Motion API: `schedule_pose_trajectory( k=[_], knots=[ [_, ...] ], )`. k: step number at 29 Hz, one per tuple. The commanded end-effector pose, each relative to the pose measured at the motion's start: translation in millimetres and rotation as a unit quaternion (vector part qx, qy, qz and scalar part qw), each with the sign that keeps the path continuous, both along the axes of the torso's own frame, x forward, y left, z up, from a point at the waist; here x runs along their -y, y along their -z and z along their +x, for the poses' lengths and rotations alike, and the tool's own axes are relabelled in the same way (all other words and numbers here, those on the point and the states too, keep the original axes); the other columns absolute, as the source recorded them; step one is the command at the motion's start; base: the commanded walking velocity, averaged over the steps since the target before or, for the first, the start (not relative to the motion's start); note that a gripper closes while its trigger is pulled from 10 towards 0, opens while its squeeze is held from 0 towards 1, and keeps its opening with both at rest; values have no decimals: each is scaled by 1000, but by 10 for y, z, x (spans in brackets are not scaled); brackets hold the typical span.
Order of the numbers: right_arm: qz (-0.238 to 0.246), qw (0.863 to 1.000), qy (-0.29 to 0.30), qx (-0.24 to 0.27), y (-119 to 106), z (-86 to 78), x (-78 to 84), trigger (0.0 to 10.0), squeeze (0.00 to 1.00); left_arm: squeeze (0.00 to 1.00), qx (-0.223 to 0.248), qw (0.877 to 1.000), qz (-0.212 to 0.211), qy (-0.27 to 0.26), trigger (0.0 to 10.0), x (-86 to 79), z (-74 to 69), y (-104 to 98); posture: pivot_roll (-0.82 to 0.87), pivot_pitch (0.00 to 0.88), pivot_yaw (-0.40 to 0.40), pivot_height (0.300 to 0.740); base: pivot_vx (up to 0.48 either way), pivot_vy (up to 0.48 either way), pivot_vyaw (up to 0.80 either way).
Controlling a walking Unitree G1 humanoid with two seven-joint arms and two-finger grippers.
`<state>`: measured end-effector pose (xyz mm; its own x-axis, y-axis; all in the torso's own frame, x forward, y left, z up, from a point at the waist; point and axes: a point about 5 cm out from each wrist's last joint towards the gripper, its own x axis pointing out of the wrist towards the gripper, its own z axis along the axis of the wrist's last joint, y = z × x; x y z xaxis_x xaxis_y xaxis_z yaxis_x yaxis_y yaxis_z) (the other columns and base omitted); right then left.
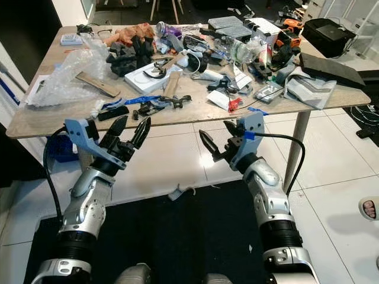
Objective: Picking trash to rubbish bin
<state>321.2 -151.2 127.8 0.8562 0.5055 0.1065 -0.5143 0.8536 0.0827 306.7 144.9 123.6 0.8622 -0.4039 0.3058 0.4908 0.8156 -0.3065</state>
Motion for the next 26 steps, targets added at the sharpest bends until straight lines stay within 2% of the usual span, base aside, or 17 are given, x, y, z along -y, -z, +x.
schedule_pose_trajectory(
  k=[1,5,9,11,13,16,18,21,23,26],
  knots=[
    [2,1000,2,2,-3,12,24,10000,0,0,2,1000,-1,5,10000,13,6,15,-2,0,-33,740,0,0,0],
    [-2,1000,-1,8,-9,11,31,10000,0,0,12,1000,1,9,10000,8,2,15,-2,0,-33,740,0,0,0],
    [4,999,-30,13,-10,-42,42,10000,0,0,32,999,10,17,10000,-16,-55,34,-3,0,-33,740,0,0,0],
    [1,1000,-22,7,19,-50,104,10000,0,0,43,998,31,20,10000,-47,-100,70,-4,0,-32,740,0,0,0],
    [-8,1000,16,-17,124,-28,267,10000,0,0,25,999,33,-4,10000,-167,-116,162,-3,0,-34,740,0,0,0],
    [-6,998,50,-36,212,-15,404,10000,0,0,5,999,35,-33,10000,-286,-111,239,-1,0,-33,740,0,0,0],
    [-37,990,105,-84,460,-66,657,10000,0,0,-47,995,49,-77,10000,-523,-132,436,4,0,-34,740,0,0,0],
    [-50,985,125,-103,553,-101,740,10000,0,0,-61,992,59,-90,10000,-592,-145,497,4,0,-34,740,0,0,0],
    [-70,973,160,-149,762,-217,901,10000,0,0,-96,987,73,-108,10000,-703,-190,641,7,0,-29,740,0,0,0],
    [-90,959,192,-188,938,-350,1032,10000,0,0,-143,977,88,-132,10000,-804,-258,814,6,0,-26,740,0,0,0]
  ],
)
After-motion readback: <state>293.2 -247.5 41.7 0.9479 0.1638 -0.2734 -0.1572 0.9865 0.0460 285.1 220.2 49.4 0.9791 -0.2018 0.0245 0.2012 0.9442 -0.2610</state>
